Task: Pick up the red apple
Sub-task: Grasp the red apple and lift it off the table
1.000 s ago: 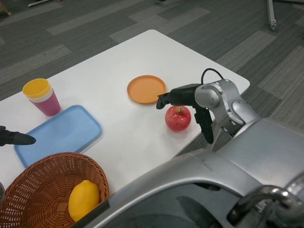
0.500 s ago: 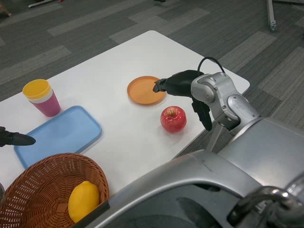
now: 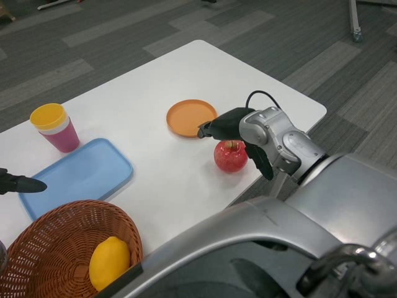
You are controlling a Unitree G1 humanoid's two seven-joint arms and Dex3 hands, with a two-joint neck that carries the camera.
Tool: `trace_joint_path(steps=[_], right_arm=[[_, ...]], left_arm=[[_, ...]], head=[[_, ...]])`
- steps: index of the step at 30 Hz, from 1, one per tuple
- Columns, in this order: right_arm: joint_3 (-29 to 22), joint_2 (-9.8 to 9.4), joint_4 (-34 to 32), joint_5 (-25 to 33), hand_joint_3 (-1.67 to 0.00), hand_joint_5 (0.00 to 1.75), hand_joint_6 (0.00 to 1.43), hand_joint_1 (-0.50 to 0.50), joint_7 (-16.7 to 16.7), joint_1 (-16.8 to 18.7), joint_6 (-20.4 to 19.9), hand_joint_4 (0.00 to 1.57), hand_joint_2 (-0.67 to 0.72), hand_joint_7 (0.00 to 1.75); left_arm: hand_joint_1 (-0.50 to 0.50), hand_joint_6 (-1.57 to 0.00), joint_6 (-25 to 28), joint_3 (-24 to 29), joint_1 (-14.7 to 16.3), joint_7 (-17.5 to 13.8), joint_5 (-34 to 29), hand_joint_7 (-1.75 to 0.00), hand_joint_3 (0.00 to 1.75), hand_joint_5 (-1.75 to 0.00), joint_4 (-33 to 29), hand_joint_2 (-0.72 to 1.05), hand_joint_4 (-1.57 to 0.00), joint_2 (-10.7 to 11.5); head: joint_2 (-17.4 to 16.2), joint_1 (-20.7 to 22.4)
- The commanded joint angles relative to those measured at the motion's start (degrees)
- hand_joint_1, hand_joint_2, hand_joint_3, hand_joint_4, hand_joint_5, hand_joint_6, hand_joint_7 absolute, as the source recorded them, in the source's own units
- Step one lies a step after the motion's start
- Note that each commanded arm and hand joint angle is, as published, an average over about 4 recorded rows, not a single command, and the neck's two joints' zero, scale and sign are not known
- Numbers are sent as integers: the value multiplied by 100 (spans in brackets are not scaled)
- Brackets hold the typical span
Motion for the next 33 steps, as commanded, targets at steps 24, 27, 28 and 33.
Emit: trace_joint_path(steps=[24, 27, 28, 33], right_arm=[[574, -35, 1643, 160, -8, 0, 0, -44, -538, -455, -192, 0, 12, 35], [521, -19, 1794, 193, -6, 0, 0, -46, -611, -461, -205, 0, 14, 33], [510, -13, 1831, 204, -6, 0, 0, -46, -626, -461, -205, 0, 15, 31], [537, 1, 2007, 204, -8, 0, 0, -46, -677, -470, -238, 0, 9, 28]], left_arm=[[-50, -3, -17, 5, 191, -25, -74, -14, 9, 0, -41, -55, 0, 56], [-50, -1, -17, 7, 213, -25, -74, -16, 4, 0, -48, -55, 0, 56], [-50, -1, -17, 7, 218, -25, -74, -17, 2, 0, -50, -55, 0, 56], [-50, -3, -17, 5, 222, -25, -74, -14, 7, 0, -50, -55, 0, 56]], head=[[-12, 44], [-10, 60], [-9, 56], [-13, 53]])
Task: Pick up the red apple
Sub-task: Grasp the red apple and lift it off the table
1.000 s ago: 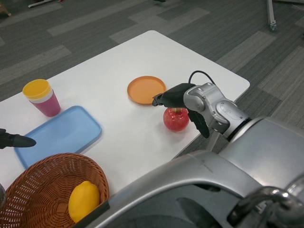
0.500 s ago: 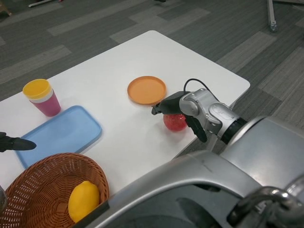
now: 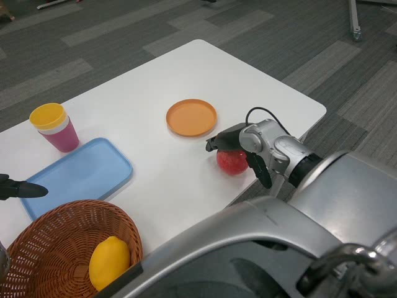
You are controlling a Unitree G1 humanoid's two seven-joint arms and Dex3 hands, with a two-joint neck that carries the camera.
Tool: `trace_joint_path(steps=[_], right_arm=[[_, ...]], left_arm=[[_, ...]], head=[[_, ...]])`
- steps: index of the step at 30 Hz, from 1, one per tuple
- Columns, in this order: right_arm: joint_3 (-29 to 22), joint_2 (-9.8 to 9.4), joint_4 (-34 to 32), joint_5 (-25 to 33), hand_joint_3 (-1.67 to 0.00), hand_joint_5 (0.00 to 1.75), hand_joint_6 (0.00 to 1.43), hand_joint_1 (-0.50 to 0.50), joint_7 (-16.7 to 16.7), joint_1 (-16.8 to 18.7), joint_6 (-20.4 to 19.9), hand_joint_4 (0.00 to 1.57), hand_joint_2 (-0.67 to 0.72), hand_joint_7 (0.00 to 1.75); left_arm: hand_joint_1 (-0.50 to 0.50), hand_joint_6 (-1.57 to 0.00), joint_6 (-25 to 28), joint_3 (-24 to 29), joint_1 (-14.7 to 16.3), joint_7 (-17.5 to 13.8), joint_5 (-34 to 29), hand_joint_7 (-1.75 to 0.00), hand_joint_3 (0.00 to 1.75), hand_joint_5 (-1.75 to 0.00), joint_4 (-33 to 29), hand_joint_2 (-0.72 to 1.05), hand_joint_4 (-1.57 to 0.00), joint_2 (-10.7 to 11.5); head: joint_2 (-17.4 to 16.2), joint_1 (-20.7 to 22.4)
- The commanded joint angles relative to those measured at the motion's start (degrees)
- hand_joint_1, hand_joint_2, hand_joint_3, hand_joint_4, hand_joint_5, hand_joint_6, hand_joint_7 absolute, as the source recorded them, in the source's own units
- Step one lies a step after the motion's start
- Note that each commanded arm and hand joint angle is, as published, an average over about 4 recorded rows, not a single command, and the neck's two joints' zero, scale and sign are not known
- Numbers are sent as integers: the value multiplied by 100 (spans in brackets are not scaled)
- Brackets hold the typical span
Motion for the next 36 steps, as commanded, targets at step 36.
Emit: trace_joint_path(steps=[36], right_arm=[[78, 87, -335, 648, -8, 0, 0, -42, -11, 303, -100, 0, 3, 24]], left_arm=[[-50, 0, -25, 12, 77, -19, 3, -14, 9, 0, -35, -55, 0, 51]], head=[[-79, 58]])
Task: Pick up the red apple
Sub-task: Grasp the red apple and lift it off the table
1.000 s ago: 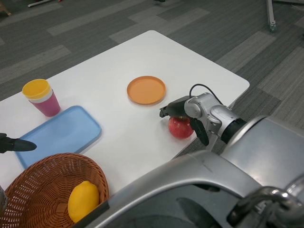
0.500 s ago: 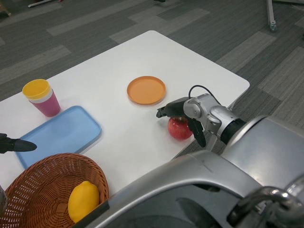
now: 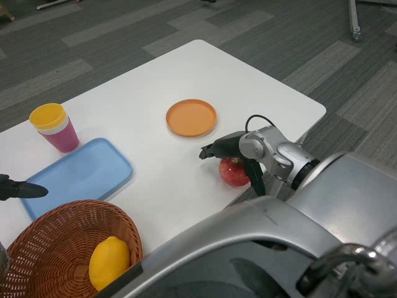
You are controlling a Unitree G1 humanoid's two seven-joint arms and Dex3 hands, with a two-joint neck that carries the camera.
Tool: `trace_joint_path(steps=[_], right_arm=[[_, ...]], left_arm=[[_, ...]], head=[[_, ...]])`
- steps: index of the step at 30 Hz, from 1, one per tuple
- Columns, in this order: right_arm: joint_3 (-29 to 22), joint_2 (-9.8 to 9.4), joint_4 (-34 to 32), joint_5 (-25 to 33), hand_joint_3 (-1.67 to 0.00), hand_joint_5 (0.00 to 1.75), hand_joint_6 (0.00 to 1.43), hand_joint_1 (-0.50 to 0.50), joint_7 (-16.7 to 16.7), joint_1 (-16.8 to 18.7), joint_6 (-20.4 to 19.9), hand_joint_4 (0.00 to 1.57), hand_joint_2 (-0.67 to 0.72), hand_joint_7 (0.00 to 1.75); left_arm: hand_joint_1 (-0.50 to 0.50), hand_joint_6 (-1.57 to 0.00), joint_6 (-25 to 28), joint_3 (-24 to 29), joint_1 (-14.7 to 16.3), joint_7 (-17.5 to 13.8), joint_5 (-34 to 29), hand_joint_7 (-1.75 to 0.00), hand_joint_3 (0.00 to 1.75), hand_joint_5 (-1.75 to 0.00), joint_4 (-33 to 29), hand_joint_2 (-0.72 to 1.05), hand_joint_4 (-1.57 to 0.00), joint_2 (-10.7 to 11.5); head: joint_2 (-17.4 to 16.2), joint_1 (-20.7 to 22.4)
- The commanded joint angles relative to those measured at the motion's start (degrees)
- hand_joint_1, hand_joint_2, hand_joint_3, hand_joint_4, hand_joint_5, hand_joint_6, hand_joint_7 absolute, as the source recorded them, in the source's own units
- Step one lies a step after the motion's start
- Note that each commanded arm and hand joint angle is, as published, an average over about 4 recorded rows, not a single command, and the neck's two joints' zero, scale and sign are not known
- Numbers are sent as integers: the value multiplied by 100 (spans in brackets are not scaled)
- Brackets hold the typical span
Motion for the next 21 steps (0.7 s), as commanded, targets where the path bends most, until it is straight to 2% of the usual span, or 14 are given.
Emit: trace_joint_path(steps=[1, 3, 6, 9, 12, 17, 21], right_arm=[[-14, 36, -78, 33, -8, 0, 0, -42, 43, 24, 24, 0, 1, 26], [-23, 47, -63, 36, -16, 0, 0, -41, 37, 0, 20, 0, -5, 31], [-27, 51, 19, 58, -42, 0, 0, -38, 15, -83, 9, 0, -22, 42], [10, 38, 309, 128, -59, 0, 0, -38, 2, -255, -2, 0, -32, 45], [37, 49, 535, 154, -63, 0, 0, -34, -27, -393, -20, 0, -35, 49], [1, 71, 992, 167, -71, 0, 0, -29, -111, -628, -114, 0, -40, 56], [-56, 60, 1098, 167, -81, 0, 0, -33, -111, -659, -116, 0, -35, 56]], left_arm=[[-50, 0, -22, 12, 68, -18, 3, -14, 9, 0, -32, -55, 0, 51], [-50, 0, -22, 12, 68, -18, 3, -14, 7, 0, -30, -55, 0, 51], [-50, 0, -24, 12, 68, -18, 3, -16, 2, 0, -34, -55, 0, 51], [-50, 0, -19, 12, 70, -18, 3, -14, 2, 0, -36, -55, 0, 51], [-50, 0, -19, 16, 76, -18, 3, -14, 7, 0, -32, -55, 0, 51], [-50, 0, -17, 21, 83, -18, 3, -14, 4, 0, -34, -55, 0, 51], [-50, -1, -22, 21, 87, -18, 3, -14, 7, 0, -36, -55, 0, 51]], head=[[-2, -5], [-5, -6], [4, -9], [13, 17], [0, 16], [-16, 28], [-34, 26]])
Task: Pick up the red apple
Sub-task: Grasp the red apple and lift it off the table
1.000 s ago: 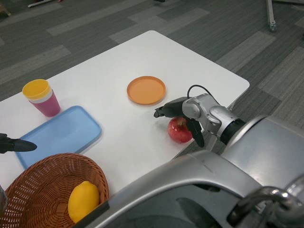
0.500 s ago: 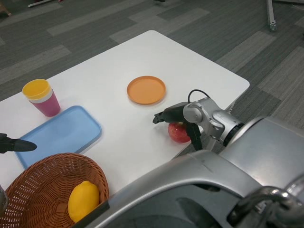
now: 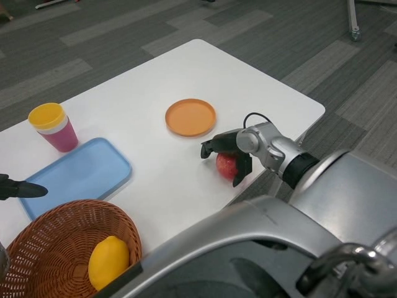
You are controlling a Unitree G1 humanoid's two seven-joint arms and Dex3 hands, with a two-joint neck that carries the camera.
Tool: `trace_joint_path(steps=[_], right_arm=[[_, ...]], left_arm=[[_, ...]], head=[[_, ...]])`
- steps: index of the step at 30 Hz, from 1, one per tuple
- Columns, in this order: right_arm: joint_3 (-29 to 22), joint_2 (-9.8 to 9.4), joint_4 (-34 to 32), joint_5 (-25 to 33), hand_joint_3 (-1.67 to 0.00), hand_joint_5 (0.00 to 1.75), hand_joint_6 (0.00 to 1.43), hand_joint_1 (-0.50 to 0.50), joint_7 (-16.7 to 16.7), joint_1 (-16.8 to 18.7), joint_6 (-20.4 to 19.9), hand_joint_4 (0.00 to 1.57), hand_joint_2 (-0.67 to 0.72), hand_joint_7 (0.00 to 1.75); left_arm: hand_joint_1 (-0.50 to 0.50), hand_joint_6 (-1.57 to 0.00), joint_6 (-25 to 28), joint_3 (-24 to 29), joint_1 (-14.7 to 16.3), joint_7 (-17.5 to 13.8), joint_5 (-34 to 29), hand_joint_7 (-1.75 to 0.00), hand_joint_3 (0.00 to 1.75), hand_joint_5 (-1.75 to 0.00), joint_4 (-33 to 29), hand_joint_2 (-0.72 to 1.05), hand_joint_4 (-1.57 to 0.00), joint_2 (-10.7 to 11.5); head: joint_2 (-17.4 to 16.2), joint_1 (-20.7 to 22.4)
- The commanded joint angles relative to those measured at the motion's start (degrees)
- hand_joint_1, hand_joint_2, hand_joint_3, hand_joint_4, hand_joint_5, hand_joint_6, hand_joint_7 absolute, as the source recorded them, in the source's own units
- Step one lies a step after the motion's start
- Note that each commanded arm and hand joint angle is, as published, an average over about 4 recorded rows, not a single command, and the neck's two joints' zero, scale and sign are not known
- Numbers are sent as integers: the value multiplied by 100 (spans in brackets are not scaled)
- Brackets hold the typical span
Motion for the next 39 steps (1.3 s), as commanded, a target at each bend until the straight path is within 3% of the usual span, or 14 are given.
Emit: trace_joint_path(steps=[1, 9, 10, 12, 14, 16, 18, 20, 23, 25, 33, 39], right_arm=[[-71, 2, 132, 0, -83, 0, 0, -33, -21, -39, -9, 0, -35, 56], [-141, 22, 332, -9, -95, 0, 0, -33, -6, -20, -9, 0, -35, 63], [-143, 20, 354, -9, -95, 7, 0, -33, -6, -20, -9, 0, -35, 63], [-148, 7, 398, -9, -99, 41, 0, -33, -6, -20, -9, 0, -38, 66], [-148, -15, 442, -9, -107, 97, 0, -33, -6, -24, -9, 3, -41, 73], [-148, -28, 525, -13, -111, 148, 0, -31, -6, -33, -9, 6, -45, 96], [-152, -37, 617, -17, -113, 172, 0, -27, -6, -42, -9, 9, -49, 124], [-163, -42, 679, -15, -117, 172, 0, -25, -12, -61, -9, 17, -53, 141], [-179, -46, 723, -13, -119, 160, 0, -23, -32, -81, -13, 57, -54, 166], [-192, -50, 732, -9, -119, 155, 2, -22, -54, -94, -39, 69, -54, 164], [-359, -17, 694, 172, -117, 145, 22, -21, -313, -116, -330, 69, -54, 154], [-524, 31, 312, 418, -119, 145, 21, -21, -535, -55, -580, 69, -57, 155]], left_arm=[[-50, -1, -21, 20, 81, -16, 4, -14, 4, 0, -33, -55, 0, 51], [-50, -1, -19, 11, 83, -16, 4, -14, 7, 0, -15, -55, 0, 51], [-50, 0, -21, 11, 81, -16, 4, -14, 4, 0, -11, -55, 0, 51], [-50, 0, -17, 11, 72, -16, 4, -14, 2, 0, -2, -55, 0, 47], [-50, 0, -17, 11, 63, -16, 4, -14, 4, 0, 2, -55, 0, 42], [-50, 0, -17, 11, 50, -16, 4, -14, 4, 0, 7, -55, 0, 38], [-50, 0, -12, 11, 37, -16, 4, -14, 7, 0, 11, -55, 0, 33], [-50, 0, -12, 11, 24, -16, 2, -14, 9, 0, 24, -55, 0, 31], [-50, 0, -12, 7, -7, -16, -5, -14, 9, 0, 59, -55, 0, 25], [-50, 0, -12, -2, -29, -16, -5, -14, 9, 0, 86, -55, 0, 25], [-50, 0, -12, -26, -82, -16, -16, -16, 9, 0, 152, -55, 0, 25], [-50, 0, -12, -42, -82, -16, -22, -14, 9, 0, 152, -55, 0, 25]], head=[[-9, -15], [-27, -29], [-28, -26], [-29, -24], [-33, -27], [-40, -27], [-51, -26], [-71, -34], [-96, -48], [-101, -48], [-108, -44], [-33, 10]])
